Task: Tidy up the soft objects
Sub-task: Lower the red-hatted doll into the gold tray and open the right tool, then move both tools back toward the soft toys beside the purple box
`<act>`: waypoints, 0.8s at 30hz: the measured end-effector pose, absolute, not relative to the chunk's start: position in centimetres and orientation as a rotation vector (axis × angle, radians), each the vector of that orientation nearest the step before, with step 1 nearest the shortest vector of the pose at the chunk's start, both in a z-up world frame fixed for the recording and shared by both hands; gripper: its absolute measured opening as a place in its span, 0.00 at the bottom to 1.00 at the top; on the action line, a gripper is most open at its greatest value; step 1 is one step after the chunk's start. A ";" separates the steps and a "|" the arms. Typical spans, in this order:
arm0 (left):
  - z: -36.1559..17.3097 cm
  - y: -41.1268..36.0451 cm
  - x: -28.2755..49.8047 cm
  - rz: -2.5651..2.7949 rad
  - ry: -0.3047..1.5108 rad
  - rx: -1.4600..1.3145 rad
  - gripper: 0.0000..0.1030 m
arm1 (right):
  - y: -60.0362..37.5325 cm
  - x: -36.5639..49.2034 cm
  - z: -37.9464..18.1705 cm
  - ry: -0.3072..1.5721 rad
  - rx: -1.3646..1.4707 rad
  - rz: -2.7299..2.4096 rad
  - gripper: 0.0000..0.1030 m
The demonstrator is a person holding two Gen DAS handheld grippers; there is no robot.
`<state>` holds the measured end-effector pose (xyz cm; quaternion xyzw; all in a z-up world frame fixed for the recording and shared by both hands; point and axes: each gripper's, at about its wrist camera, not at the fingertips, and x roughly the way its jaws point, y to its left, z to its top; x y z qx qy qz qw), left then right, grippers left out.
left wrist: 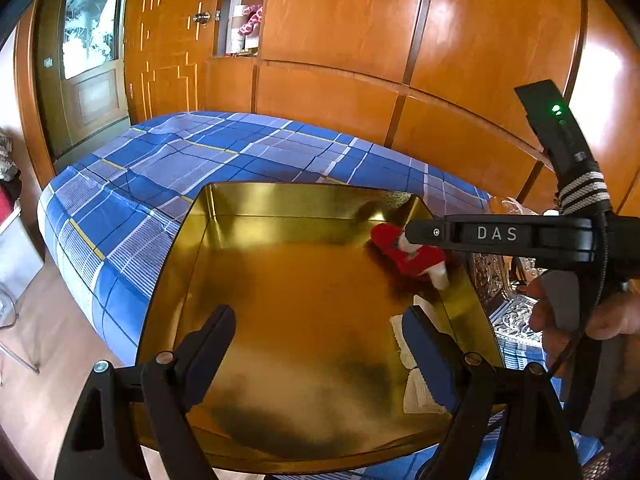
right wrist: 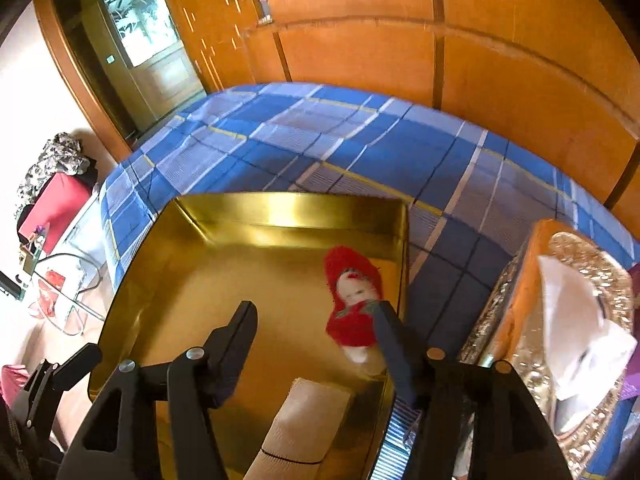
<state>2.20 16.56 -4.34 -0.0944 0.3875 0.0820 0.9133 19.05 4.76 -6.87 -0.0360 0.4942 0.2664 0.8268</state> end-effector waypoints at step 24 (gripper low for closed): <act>-2.2 12.9 0.8 0.170 0.723 -0.037 0.96 | -10.3 12.1 -0.6 0.706 -0.077 0.191 0.59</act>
